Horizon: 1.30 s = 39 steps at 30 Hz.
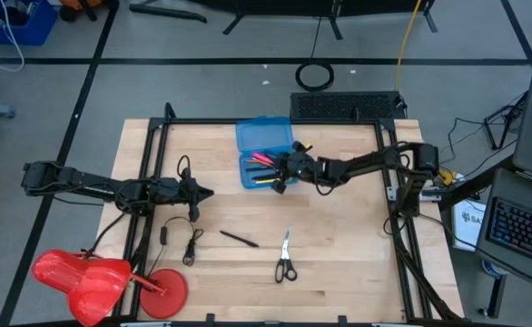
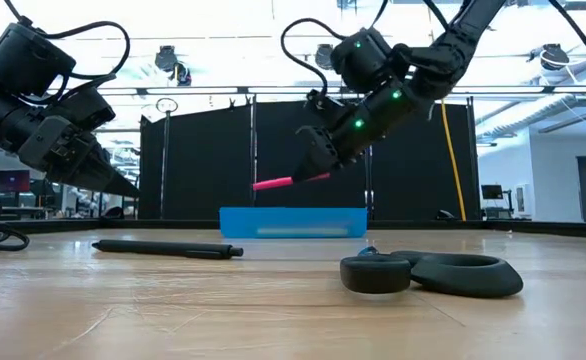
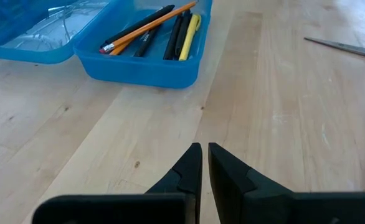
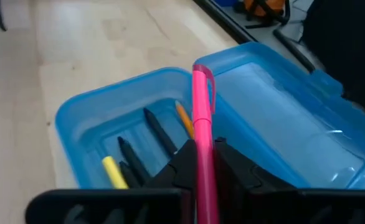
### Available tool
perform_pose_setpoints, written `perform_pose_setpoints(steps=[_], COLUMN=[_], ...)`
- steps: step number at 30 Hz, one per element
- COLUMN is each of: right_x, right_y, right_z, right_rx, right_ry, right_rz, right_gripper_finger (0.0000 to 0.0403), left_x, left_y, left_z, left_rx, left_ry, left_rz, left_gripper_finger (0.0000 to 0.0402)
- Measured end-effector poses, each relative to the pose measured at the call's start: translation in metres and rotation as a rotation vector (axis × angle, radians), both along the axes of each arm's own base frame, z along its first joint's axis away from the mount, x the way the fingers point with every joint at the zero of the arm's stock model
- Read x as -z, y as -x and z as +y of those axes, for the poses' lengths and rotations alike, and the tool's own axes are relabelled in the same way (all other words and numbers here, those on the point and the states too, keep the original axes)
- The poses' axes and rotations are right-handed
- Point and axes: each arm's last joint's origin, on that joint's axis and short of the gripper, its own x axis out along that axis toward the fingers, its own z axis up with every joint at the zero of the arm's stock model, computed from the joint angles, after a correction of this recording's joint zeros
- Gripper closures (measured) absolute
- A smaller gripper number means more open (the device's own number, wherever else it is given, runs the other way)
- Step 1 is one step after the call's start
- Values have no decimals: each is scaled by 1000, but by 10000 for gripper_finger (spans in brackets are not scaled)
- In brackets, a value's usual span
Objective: Pick & place school supplies into a supply box
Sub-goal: Put the pink pen into the blue supply box, then put the black pen into the blue supply box
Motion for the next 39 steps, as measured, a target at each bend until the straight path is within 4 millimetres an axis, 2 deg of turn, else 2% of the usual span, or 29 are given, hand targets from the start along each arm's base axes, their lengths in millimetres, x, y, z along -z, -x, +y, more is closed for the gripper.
perform_pose_setpoints(steps=[5,14,25,29,39], right_x=[-1,-2,-5,-9,-31], right_y=[0,-1,-3,-8,-20], right_z=[-1,-1,4,19,79], right_rx=[10,14,-3,-53,-231], right_ry=[-6,0,11,33,84], right_rz=[-12,-30,-58,-101,-322], right_gripper_finger=[360,361,293,278,282], left_x=[0,0,0,0,0], left_y=[0,0,0,0,0], left_z=[0,0,0,0,0], left_rx=[0,-1,-13,-30,-29], left_ry=[0,0,15,43,43], left_rz=[0,0,-2,-12,-12], left_gripper_finger=[371,371,371,371,371])
